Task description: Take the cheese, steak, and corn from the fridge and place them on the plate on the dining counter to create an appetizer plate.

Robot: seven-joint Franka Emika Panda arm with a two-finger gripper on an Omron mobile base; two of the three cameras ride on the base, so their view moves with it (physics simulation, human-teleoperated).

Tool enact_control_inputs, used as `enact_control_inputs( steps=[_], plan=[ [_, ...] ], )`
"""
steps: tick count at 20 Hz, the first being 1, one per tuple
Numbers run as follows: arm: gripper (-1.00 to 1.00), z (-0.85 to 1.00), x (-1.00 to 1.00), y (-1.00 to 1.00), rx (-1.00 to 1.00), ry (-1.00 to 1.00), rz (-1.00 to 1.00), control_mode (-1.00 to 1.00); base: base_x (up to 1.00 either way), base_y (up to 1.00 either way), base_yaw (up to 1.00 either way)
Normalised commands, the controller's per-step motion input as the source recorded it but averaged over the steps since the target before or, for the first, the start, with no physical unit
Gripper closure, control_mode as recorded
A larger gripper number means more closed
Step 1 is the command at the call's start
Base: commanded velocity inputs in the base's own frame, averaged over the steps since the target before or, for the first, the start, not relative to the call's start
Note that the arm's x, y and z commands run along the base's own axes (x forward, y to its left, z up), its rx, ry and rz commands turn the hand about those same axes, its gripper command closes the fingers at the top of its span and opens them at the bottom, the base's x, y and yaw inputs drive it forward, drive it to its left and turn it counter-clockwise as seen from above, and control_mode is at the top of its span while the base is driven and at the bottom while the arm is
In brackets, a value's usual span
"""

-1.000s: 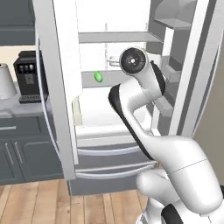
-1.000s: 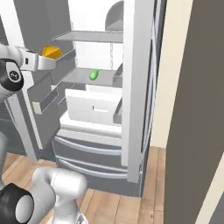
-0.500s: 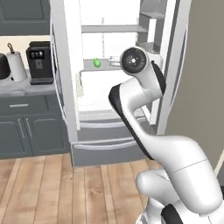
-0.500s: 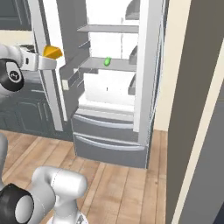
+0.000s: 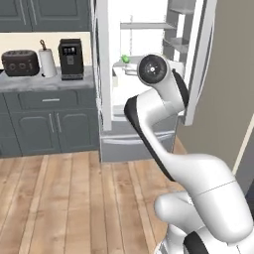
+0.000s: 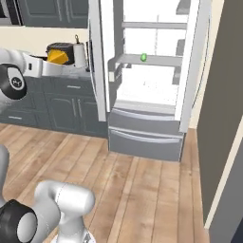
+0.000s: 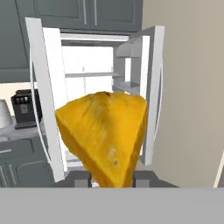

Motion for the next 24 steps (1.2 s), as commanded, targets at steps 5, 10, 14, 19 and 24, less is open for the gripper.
enact_control_inputs(
  steps=[5, 10, 14, 19, 24],
  plan=[
    [1.00, 0.00, 0.00, 0.00, 0.00, 0.00, 0.00, 1.00, -1.00, 0.81, 0.00],
    [1.00, 0.00, 0.00, 0.00, 0.00, 0.00, 0.00, 1.00, -1.00, 0.79, 0.00],
    [1.00, 0.00, 0.00, 0.00, 0.00, 0.00, 0.00, 1.00, -1.00, 0.76, 0.00],
    [1.00, 0.00, 0.00, 0.00, 0.00, 0.00, 0.00, 1.00, -1.00, 0.79, 0.00],
    [1.00, 0.00, 0.00, 0.00, 0.00, 0.00, 0.00, 1.00, -1.00, 0.59, 0.00]
  ],
)
